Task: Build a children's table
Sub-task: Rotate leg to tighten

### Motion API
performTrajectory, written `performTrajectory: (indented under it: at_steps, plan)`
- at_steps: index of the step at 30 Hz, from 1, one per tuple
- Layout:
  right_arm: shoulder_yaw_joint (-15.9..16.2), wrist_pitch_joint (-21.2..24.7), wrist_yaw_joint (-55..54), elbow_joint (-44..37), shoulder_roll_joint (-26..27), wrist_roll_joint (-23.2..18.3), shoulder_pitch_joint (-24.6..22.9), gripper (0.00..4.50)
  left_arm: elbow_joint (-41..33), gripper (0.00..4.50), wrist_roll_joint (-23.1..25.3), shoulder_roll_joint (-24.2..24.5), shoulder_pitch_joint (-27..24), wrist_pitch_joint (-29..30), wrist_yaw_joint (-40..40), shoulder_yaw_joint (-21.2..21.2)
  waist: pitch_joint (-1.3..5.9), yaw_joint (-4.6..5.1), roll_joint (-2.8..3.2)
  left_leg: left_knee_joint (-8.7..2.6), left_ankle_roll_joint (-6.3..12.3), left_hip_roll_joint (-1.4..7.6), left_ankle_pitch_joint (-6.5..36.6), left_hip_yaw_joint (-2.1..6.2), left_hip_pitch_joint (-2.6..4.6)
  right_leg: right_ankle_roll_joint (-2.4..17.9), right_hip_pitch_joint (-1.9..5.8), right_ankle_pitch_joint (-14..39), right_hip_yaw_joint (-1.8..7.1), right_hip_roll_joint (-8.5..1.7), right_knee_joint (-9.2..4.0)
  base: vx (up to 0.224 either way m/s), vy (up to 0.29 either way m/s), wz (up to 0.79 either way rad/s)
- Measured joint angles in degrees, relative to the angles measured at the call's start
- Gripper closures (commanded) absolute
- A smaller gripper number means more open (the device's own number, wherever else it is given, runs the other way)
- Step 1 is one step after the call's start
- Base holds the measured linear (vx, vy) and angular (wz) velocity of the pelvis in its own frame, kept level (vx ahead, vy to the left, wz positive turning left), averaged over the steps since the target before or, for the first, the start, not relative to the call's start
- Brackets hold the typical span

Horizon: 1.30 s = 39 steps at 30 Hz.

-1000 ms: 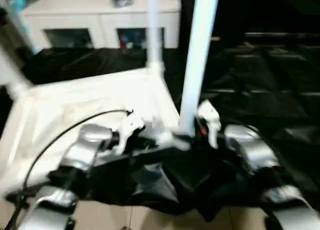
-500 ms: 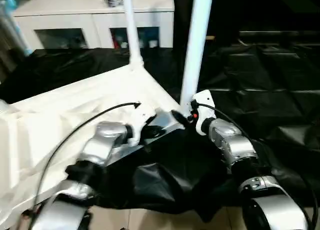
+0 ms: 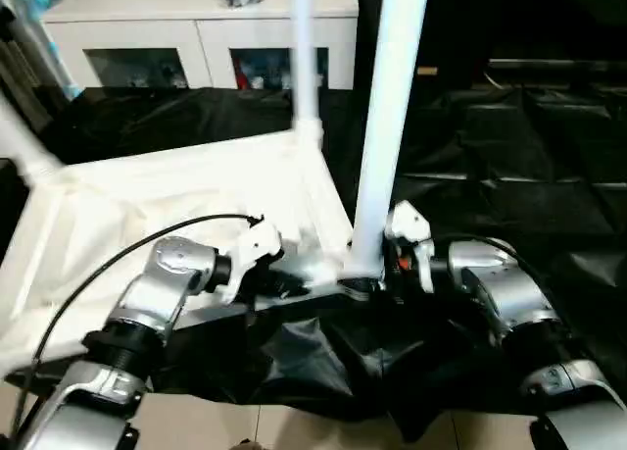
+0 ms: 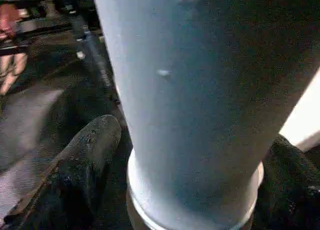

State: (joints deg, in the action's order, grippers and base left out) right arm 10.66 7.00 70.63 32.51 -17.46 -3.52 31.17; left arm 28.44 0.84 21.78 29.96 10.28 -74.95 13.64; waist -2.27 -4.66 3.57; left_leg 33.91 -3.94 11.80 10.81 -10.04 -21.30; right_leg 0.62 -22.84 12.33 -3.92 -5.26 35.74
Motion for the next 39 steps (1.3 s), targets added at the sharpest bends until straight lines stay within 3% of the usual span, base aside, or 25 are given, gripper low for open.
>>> performTrajectory:
  at_steps: [12,15,19,26,27,30,31,35,39]
  plan:
    - [-0.3,1.4,-1.4,-1.9,0.5,-0.3,-1.6,1.69,0.2,4.50,-0.1,0.1,-0.5,0.0,-0.5,-0.2,0.00,-0.35,0.00,0.02,-0.12,-0.01,0.0,-0.05,0.14,0.0,0.04,0.0,0.07,0.00,0.13,0.000,0.000,0.00]
    - [-2.5,1.1,-10.4,1.0,3.5,1.1,-0.9,1.75,1.9,4.50,0.5,-2.1,-0.3,0.7,5.2,-2.0,0.04,-0.06,0.00,0.02,-0.40,-0.01,0.0,-0.06,0.36,0.0,0.27,0.0,0.12,0.00,0.22,0.000,0.000,0.00]
    - [-6.7,1.3,-26.1,6.9,8.5,2.1,1.9,1.76,4.6,4.50,1.8,-6.6,1.7,3.0,14.1,-3.3,0.02,1.29,0.05,-0.01,-0.48,-0.06,0.0,-0.04,0.90,-0.1,0.65,0.0,0.17,0.00,0.10,0.000,0.000,0.00]
    - [-10.3,1.0,-41.3,11.5,13.3,2.6,4.7,1.76,5.0,4.50,2.4,-10.9,2.2,4.7,22.0,-4.2,0.20,1.96,0.29,-0.46,-0.48,-0.11,0.0,-0.02,0.97,0.1,0.88,-0.1,0.10,0.01,-0.41,0.000,0.000,0.00]
    - [-10.4,0.7,-41.7,11.7,13.5,2.7,4.8,1.20,5.0,4.50,2.4,-10.9,2.2,4.7,22.0,-4.2,0.21,1.99,0.29,-0.55,-0.48,-0.11,0.0,-0.02,0.88,0.1,0.89,-0.1,0.08,0.02,-0.47,0.000,0.000,0.00]
    - [-10.5,0.3,-41.5,11.9,13.9,2.6,4.8,1.00,4.8,4.50,2.4,-10.9,2.2,4.6,21.4,-4.2,0.22,1.98,0.30,-0.68,-0.48,-0.12,0.0,-0.03,0.86,0.1,0.88,-0.1,0.06,0.02,-0.60,0.000,0.000,0.00]
    - [-10.5,0.4,-40.9,11.9,13.9,2.6,4.9,0.70,4.4,4.50,2.4,-10.6,2.0,4.4,20.8,-4.1,0.22,2.00,0.29,-0.69,-0.48,-0.12,0.0,-0.03,0.87,0.1,0.85,-0.1,0.04,0.02,-0.63,0.000,0.000,0.00]
    - [-10.0,0.1,-33.3,11.4,12.6,1.8,4.9,0.57,2.5,4.50,1.6,-8.4,0.7,3.3,17.2,-4.1,0.16,2.13,0.21,-0.73,-0.41,-0.10,0.0,-0.03,0.65,0.1,0.68,-0.1,-0.04,0.02,-0.74,0.000,0.000,0.00]
    - [-6.9,0.3,-22.0,9.4,8.4,1.3,4.6,0.57,1.0,4.50,0.9,-5.9,0.1,2.9,12.6,-3.8,0.16,1.80,0.21,-0.55,-0.03,-0.04,-0.1,-0.02,0.09,0.1,0.16,-0.1,-0.10,0.04,-0.60,0.000,0.000,0.00]
